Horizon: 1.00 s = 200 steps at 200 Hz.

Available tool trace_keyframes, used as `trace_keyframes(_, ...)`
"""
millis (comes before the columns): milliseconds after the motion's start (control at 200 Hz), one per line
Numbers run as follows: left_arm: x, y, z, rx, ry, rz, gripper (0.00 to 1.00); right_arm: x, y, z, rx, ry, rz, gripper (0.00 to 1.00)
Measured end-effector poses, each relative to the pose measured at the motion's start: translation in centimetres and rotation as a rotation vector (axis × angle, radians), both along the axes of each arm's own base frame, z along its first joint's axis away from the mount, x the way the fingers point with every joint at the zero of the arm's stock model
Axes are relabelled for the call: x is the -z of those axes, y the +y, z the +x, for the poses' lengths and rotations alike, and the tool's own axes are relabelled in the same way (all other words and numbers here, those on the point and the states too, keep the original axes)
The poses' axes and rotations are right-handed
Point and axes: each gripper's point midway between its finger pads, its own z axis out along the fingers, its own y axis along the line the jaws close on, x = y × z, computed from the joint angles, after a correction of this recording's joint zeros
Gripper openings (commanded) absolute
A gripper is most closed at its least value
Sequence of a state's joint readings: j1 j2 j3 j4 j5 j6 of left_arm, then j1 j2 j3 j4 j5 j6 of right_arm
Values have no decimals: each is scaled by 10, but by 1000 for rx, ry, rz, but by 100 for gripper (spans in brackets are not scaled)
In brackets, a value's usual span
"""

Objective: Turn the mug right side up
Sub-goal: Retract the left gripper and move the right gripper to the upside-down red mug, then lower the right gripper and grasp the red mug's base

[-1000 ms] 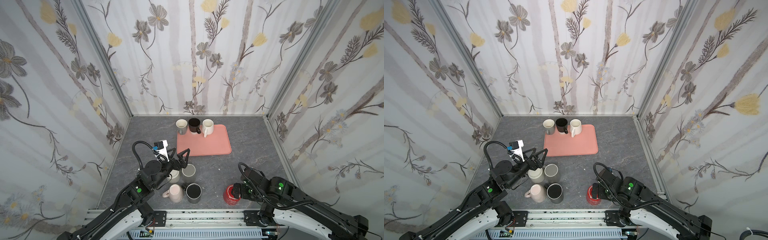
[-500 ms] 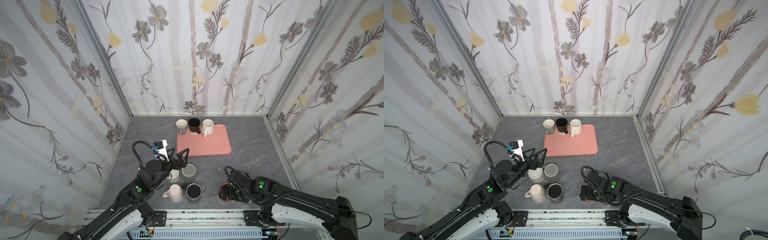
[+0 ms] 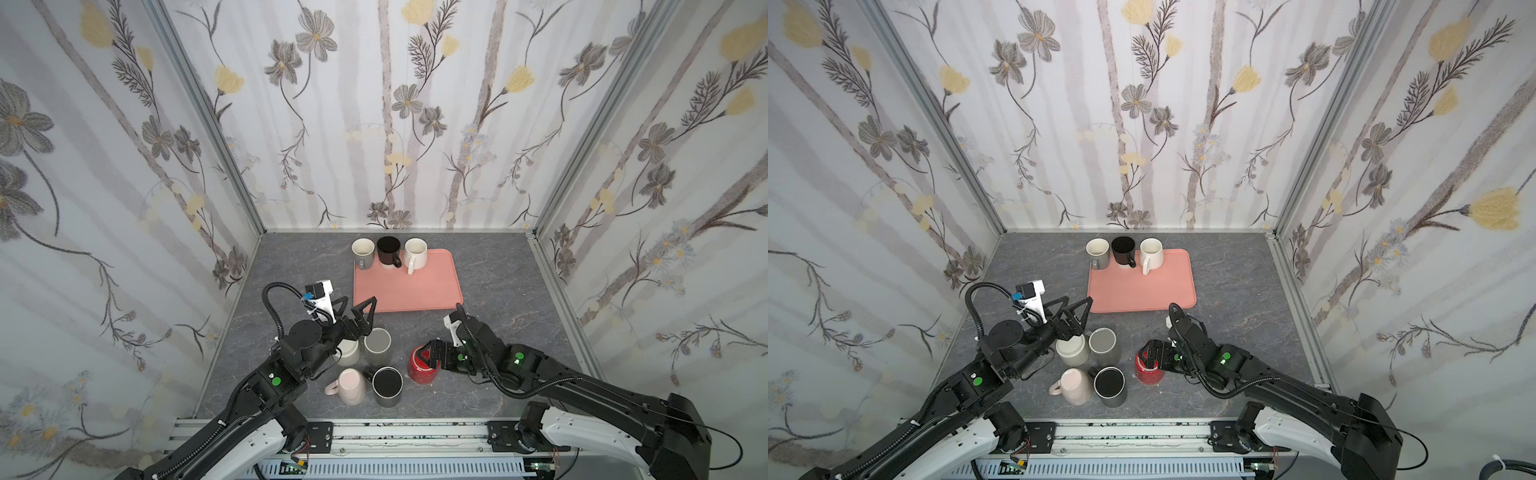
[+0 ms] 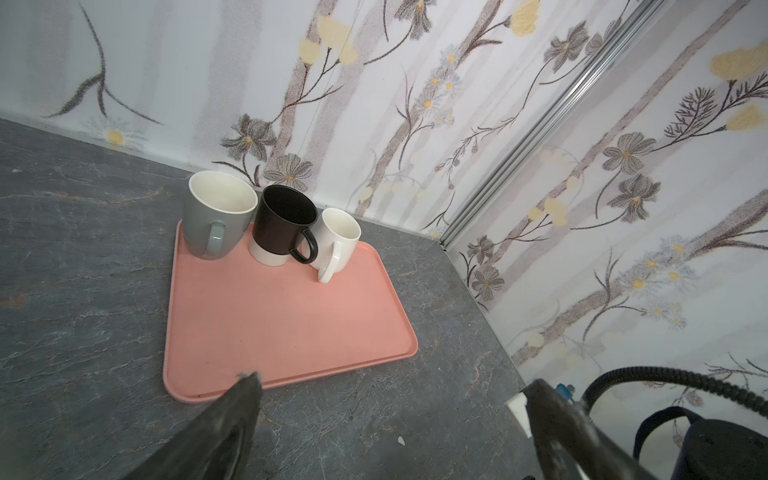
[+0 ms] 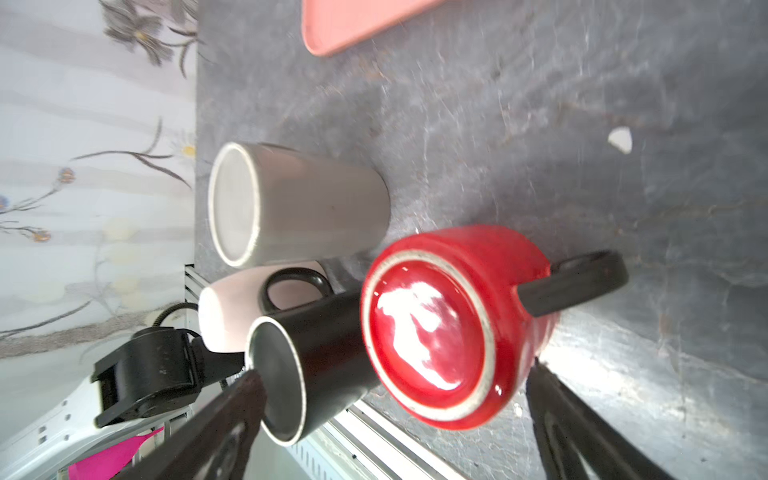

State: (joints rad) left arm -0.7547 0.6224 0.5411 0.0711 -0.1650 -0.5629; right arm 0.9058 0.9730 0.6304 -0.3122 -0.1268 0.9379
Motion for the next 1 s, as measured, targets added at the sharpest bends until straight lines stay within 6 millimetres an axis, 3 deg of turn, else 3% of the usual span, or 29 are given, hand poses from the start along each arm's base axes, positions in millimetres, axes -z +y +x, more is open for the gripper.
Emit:
trace_keyframes(100,8,0,0,0,18,2,100,-17,-14,18,6,-102,-65,92)
trace_keyframes(170,10,0,0,-1,24,2,100,-17,-29,34,27,-167,-149,89)
trace_keyframes(385,15,-4,2,8,41,8,100,35,-66,71,35,-172,-456,78)
trace_keyframes(535,10,-4,0,16,32,-4,100,55,-73,85,0,-161,-562,78)
trace_keyframes(639,11,-3,-1,16,29,-9,100,58,-65,97,-32,-187,-577,76)
trace_keyframes(869,15,-5,-2,25,40,-5,100,80,-60,89,-109,-156,-597,72)
trace_keyframes(999,16,-5,-2,25,41,-5,100,93,-61,62,-178,-133,-624,72)
